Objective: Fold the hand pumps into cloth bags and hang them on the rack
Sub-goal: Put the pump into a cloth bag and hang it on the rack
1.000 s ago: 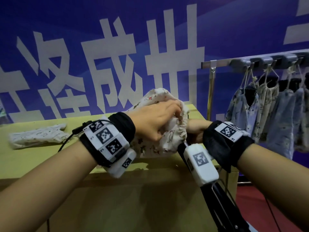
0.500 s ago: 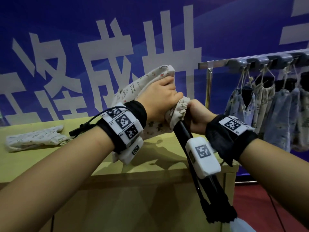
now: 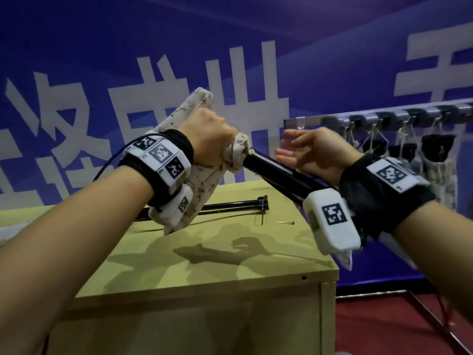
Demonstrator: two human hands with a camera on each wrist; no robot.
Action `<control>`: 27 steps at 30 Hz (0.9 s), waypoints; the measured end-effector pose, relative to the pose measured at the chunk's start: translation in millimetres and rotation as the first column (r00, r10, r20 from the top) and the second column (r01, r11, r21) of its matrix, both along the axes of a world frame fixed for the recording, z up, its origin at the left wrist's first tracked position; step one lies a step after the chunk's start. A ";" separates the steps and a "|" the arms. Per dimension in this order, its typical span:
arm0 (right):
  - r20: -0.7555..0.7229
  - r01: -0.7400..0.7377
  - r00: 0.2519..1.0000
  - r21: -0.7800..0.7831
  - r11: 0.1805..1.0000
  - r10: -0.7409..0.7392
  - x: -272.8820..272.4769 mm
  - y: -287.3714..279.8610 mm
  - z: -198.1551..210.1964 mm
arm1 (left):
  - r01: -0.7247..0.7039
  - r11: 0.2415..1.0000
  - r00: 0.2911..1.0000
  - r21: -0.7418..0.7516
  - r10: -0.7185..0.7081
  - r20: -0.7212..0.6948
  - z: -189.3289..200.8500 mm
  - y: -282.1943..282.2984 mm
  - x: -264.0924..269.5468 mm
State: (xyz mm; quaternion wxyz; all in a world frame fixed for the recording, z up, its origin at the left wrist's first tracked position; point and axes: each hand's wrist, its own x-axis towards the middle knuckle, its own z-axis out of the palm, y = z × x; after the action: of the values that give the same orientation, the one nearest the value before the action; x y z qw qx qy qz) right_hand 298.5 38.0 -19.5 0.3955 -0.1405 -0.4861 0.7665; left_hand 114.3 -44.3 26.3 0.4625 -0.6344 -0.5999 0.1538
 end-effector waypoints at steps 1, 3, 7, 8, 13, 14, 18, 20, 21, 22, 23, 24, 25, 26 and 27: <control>-0.048 0.029 0.998 -0.008 1.000 -0.029 7.3 1.8 6.7 | -0.050 0.999 0.999 0.014 0.050 0.007 4.4 2.0 3.6; -0.135 0.078 0.987 -0.044 0.996 -0.083 21.7 4.4 18.5 | -0.123 0.990 0.992 0.061 0.121 0.034 12.1 8.9 9.6; -0.202 0.137 0.967 -0.094 0.986 -0.153 43.9 13.0 24.4 | -0.225 0.962 0.960 0.152 0.192 0.203 26.0 21.4 16.1; -0.199 0.150 0.966 -0.090 0.985 -0.165 49.1 15.0 22.6 | -0.239 0.955 0.945 0.175 0.186 0.270 29.0 26.2 17.8; -0.115 0.196 0.971 -0.127 0.972 -0.211 71.5 31.1 7.5 | -0.223 0.948 0.779 0.226 0.034 0.627 34.3 57.7 21.8; -0.091 0.207 0.971 -0.137 0.969 -0.220 75.8 35.1 4.5 | -0.200 0.954 0.740 0.221 -0.001 0.672 34.2 64.2 25.7; -0.029 0.231 0.971 -0.153 0.961 -0.238 92.0 45.8 -1.7 | -0.084 0.970 0.574 0.228 -0.140 0.807 30.6 84.2 52.8; 0.000 0.249 0.968 -0.145 0.958 -0.251 98.5 51.2 -3.8 | -0.004 0.965 0.439 0.263 -0.235 0.867 25.8 90.7 68.2; 0.026 0.261 0.965 -0.127 0.957 -0.260 101.3 54.5 -5.2 | 0.047 0.959 0.351 0.280 -0.278 0.894 22.1 94.3 77.6; 0.055 0.273 0.962 -0.106 0.956 -0.269 103.5 57.9 -6.5 | 0.110 0.949 0.261 0.295 -0.314 0.913 17.6 98.0 86.6; 0.087 0.278 0.959 -0.083 0.957 -0.271 105.7 60.5 -7.8 | 0.164 0.936 0.173 0.311 -0.338 0.925 13.5 101.8 94.7; 0.113 0.278 0.956 -0.064 0.959 -0.269 107.9 63.8 -9.3 | 0.207 0.920 0.074 0.334 -0.355 0.932 9.4 105.1 103.3; 0.132 0.278 0.954 -0.055 0.959 -0.269 110.3 67.5 -11.4 | 0.235 0.905 -0.031 0.354 -0.357 0.933 5.8 108.3 110.7; 0.149 0.275 0.952 -0.043 0.961 -0.266 113.2 70.5 -13.8 | 0.255 0.892 -0.119 0.374 -0.355 0.927 1.5 112.7 116.7; 0.169 0.275 0.949 -0.041 0.960 -0.265 115.3 72.5 -16.1 | 0.263 0.884 -0.176 0.387 -0.350 0.920 -3.2 119.4 120.1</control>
State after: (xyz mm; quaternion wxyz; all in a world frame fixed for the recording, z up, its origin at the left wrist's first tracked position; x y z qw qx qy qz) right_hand 413.8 110.5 -35.6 0.4511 -0.2802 -0.4680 0.7064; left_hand 234.4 75.1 23.1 -0.0847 -0.6483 -0.5747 -0.4922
